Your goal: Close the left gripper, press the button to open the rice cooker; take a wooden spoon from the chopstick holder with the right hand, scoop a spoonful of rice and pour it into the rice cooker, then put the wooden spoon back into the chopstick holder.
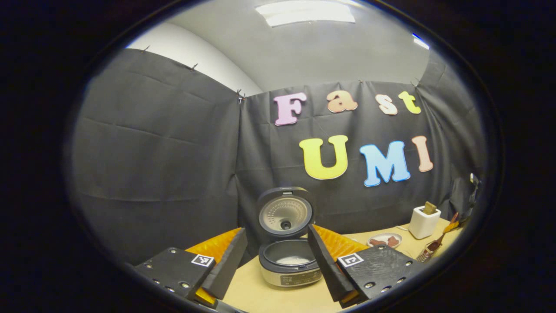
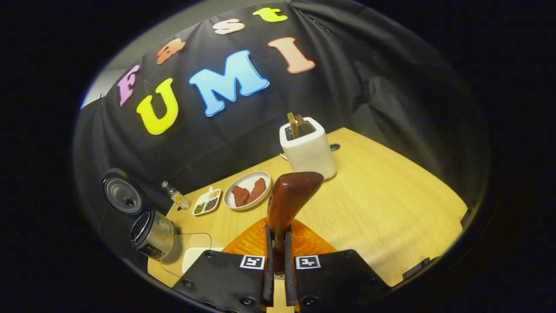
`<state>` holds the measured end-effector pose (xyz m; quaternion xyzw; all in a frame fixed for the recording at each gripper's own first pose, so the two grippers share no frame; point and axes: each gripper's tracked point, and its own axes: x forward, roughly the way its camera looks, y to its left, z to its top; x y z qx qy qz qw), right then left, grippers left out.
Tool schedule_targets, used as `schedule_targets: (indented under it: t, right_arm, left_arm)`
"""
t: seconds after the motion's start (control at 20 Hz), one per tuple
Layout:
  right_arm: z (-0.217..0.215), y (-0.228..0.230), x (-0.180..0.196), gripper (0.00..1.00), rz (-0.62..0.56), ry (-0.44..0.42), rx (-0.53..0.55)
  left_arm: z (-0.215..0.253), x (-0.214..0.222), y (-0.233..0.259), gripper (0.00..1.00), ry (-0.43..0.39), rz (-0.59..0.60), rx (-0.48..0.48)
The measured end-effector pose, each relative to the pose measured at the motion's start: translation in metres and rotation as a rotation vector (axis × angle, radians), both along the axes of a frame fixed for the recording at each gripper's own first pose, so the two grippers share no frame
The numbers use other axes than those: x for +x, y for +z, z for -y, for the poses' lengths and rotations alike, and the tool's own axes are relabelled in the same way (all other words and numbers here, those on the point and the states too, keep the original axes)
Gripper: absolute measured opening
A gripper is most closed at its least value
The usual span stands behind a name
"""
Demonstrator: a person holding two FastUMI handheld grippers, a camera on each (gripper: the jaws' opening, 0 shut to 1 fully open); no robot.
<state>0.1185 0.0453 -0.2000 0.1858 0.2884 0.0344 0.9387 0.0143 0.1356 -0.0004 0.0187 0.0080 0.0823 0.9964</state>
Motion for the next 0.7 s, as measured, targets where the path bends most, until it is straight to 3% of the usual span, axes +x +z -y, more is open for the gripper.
schedule_targets:
  t: [0.1, 0.15, 0.3, 0.4, 0.55, 0.6, 0.7]
  right_arm:
    - [-0.004, 0.026, 0.004, 0.08, 0.059, 0.019, -0.04]
    - [-0.01, 0.037, 0.008, 0.12, 0.086, 0.032, -0.05]
    - [-0.035, 0.064, 0.012, 0.12, 0.135, 0.07, -0.027]
    - [-0.06, 0.071, 0.01, 0.15, 0.144, 0.111, -0.002]
    - [-0.102, 0.068, 0.005, 0.12, 0.126, 0.194, 0.045]
    - [-0.113, 0.064, 0.003, 0.08, 0.118, 0.215, 0.047]
    - [-0.134, 0.053, 0.001, 0.12, 0.106, 0.249, 0.021]
  left_arm:
    - [0.0, 0.005, -0.002, 0.84, -0.007, -0.002, -0.004]
    - [0.001, 0.007, -0.003, 0.84, -0.012, 0.0, -0.009]
    - [0.001, 0.014, -0.008, 0.84, -0.025, -0.004, -0.016]
    - [-0.002, 0.018, -0.014, 0.84, -0.03, -0.015, -0.019]
    - [-0.014, 0.023, -0.022, 0.88, -0.029, -0.029, -0.016]
    - [-0.018, 0.025, -0.025, 0.88, -0.028, -0.036, -0.014]
    - [-0.028, 0.029, -0.031, 0.88, -0.022, -0.047, -0.01]
